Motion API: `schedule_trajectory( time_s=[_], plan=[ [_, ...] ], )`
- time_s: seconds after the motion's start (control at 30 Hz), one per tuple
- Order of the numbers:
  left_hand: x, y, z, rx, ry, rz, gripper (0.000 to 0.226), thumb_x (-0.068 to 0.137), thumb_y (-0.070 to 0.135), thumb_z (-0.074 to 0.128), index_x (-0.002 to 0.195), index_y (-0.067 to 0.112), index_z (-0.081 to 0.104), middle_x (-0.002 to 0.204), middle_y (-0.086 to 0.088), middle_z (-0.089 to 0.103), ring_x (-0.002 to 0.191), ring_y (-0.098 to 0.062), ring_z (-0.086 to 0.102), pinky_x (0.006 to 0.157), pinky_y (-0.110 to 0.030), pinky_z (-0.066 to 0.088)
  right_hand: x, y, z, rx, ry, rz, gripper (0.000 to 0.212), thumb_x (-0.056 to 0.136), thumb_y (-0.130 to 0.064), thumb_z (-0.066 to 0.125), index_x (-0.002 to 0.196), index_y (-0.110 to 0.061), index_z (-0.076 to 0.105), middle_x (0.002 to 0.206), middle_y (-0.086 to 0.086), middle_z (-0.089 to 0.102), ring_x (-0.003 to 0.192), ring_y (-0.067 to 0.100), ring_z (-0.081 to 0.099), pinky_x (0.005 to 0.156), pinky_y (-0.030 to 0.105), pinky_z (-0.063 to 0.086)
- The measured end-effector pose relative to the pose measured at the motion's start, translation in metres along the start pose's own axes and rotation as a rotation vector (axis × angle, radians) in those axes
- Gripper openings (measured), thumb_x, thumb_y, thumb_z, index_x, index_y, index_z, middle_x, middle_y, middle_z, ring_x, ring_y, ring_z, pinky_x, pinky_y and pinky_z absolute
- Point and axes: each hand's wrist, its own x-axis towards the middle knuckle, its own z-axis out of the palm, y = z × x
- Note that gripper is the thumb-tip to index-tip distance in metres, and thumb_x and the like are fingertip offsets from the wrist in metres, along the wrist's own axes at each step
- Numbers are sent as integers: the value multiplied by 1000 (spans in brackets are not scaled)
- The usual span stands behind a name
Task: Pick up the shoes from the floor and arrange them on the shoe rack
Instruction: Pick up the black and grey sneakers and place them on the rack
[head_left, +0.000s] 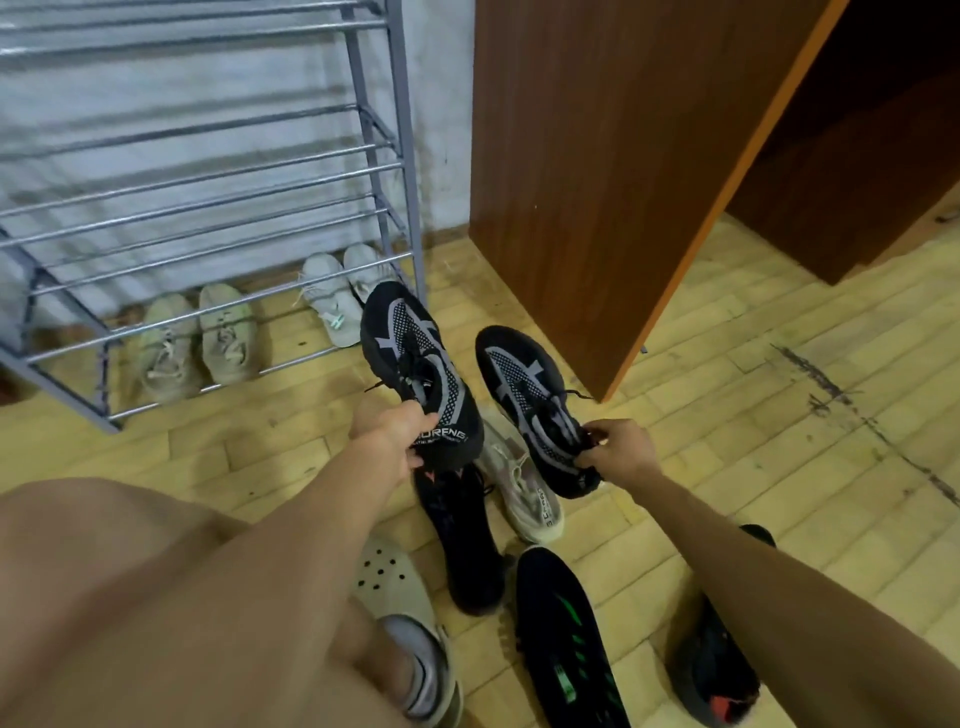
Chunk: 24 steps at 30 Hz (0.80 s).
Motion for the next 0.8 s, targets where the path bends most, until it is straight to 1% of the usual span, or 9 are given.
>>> schedule_trajectory(
  time_s=[0.07, 0.1, 0.2, 0.33, 0.43, 0.5, 0.57, 0.7, 0.8],
  plan=[
    [8, 8, -11, -7, 26, 6, 24, 82, -1, 68, 106, 1, 64, 105, -10, 69, 77, -23, 63, 58, -34, 51, 18, -30, 9, 71, -47, -44, 45, 72, -16, 76, 117, -16, 69, 108, 6, 72, 96, 23, 66, 83, 36, 56],
    [14, 14, -19, 7, 49, 11, 24, 81, 0, 70, 105, 1, 65, 104, -10, 69, 76, -22, 63, 57, -33, 51, 26, -45, 14, 131, -72, -54, 47, 72, -15, 76, 118, -15, 69, 105, 5, 71, 96, 24, 68, 84, 40, 57],
    [40, 32, -48, 53, 138, 57, 30, 77, 1, 74, 105, -3, 68, 106, -14, 70, 92, -30, 66, 71, -37, 55, 53, -93, 26, 289, -162, -87, 45, 75, -9, 75, 119, -13, 68, 108, 5, 71, 95, 25, 69, 80, 45, 60],
    [80, 62, -83, 64, 193, 74, 28, 75, 0, 75, 101, -4, 68, 106, -17, 71, 97, -33, 66, 73, -38, 55, 90, -157, 34, 400, -238, -128, 43, 79, -2, 71, 121, -10, 65, 106, 5, 70, 96, 24, 68, 76, 41, 61],
    [109, 86, -97, 49, 196, 101, 24, 77, -3, 73, 100, -5, 66, 103, -16, 70, 97, -32, 66, 79, -41, 56, 117, -202, 39, 450, -245, -148, 37, 79, -2, 71, 115, -8, 67, 107, 9, 72, 98, 26, 68, 75, 44, 60],
    [130, 103, -102, 27, 192, 119, 20, 78, -4, 72, 97, -3, 66, 98, -15, 69, 93, -31, 65, 83, -44, 56, 136, -228, 44, 480, -235, -159, 36, 80, -2, 70, 115, -8, 66, 105, 10, 71, 99, 27, 68, 67, 39, 59],
    [153, 118, -106, -10, 192, 138, 23, 77, -4, 72, 99, -2, 66, 97, -15, 70, 92, -31, 66, 84, -46, 56, 155, -252, 49, 496, -220, -172, 33, 81, -2, 69, 113, -10, 67, 103, 10, 70, 98, 27, 67, 59, 32, 55],
    [204, 150, -115, -100, 146, 162, 24, 75, -7, 72, 98, -1, 66, 101, -18, 72, 95, -35, 68, 85, -51, 56, 192, -295, 59, 522, -177, -199, 20, 82, -3, 68, 91, -20, 65, 92, 5, 69, 90, 25, 67, 58, 30, 56],
    [233, 173, -117, -94, 149, 199, 21, 77, -4, 71, 97, 1, 65, 101, -14, 71, 96, -31, 67, 85, -47, 56, 219, -321, 66, 530, -150, -207, 18, 83, -4, 67, 82, -21, 63, 83, 1, 67, 81, 20, 66, 60, 30, 57]
  ],
)
